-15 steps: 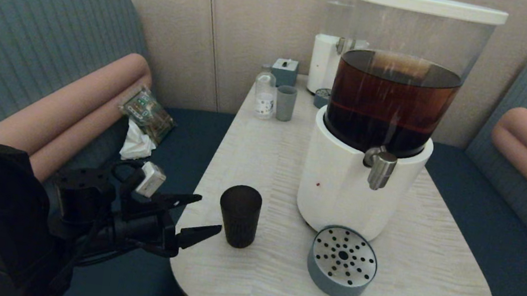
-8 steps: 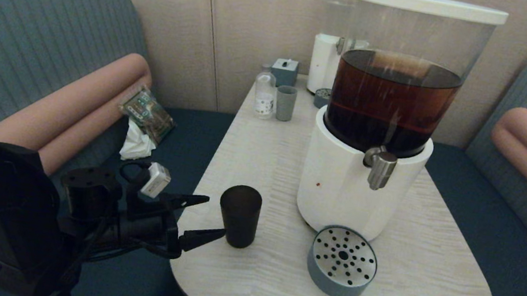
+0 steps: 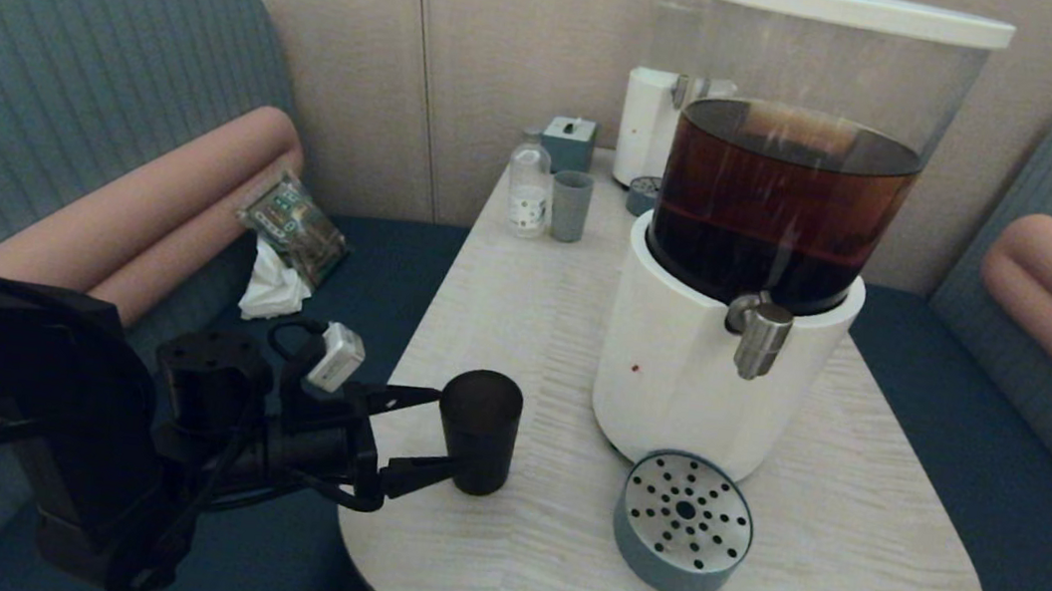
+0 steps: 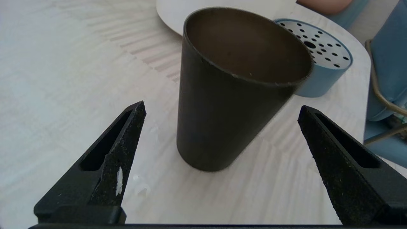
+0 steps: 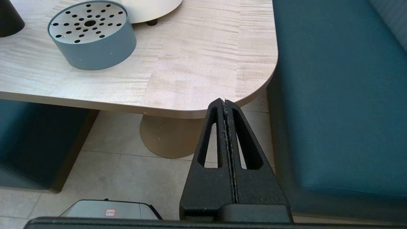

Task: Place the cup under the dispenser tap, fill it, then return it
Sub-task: Pick up the cup

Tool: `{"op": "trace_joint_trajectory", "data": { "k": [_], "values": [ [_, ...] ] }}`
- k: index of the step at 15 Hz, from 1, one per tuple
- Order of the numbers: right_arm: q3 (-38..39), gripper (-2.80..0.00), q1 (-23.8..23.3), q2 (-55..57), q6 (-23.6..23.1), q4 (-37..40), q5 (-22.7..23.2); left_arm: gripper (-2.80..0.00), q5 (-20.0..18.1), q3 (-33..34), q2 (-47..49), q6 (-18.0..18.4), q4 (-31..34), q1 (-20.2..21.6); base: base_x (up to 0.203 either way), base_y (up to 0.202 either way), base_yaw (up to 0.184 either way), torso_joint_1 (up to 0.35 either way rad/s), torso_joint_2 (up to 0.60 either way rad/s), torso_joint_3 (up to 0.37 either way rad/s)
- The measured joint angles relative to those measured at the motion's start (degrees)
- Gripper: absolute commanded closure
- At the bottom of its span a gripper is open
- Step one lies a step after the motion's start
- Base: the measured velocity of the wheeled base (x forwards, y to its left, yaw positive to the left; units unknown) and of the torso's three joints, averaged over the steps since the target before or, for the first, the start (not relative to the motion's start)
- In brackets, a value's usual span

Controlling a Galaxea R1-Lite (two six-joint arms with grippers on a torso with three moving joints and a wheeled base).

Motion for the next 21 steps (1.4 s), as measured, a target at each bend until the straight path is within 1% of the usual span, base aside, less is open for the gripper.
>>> {"op": "trace_joint_trajectory", "data": {
  "k": [10,16,21],
  "values": [
    [0.0,0.0,0.0,0.0,0.01,0.0,-0.03,-2.8,1.44,-6.74,4.7,-1.02,0.0,-2.38,0.0,0.0,0.0,0.0,0.0,0.0],
    [0.0,0.0,0.0,0.0,0.0,0.0,-0.01,-2.8,1.5,-8.04,6.49,-1.12,0.01,-2.75,0.0,0.0,0.0,0.0,0.0,0.0],
    [0.0,0.0,0.0,0.0,-0.01,0.0,-0.01,-2.8,1.56,-10.48,7.76,-2.88,0.0,-2.77,0.0,0.0,0.0,0.0,0.0,0.0]
  ]
}}
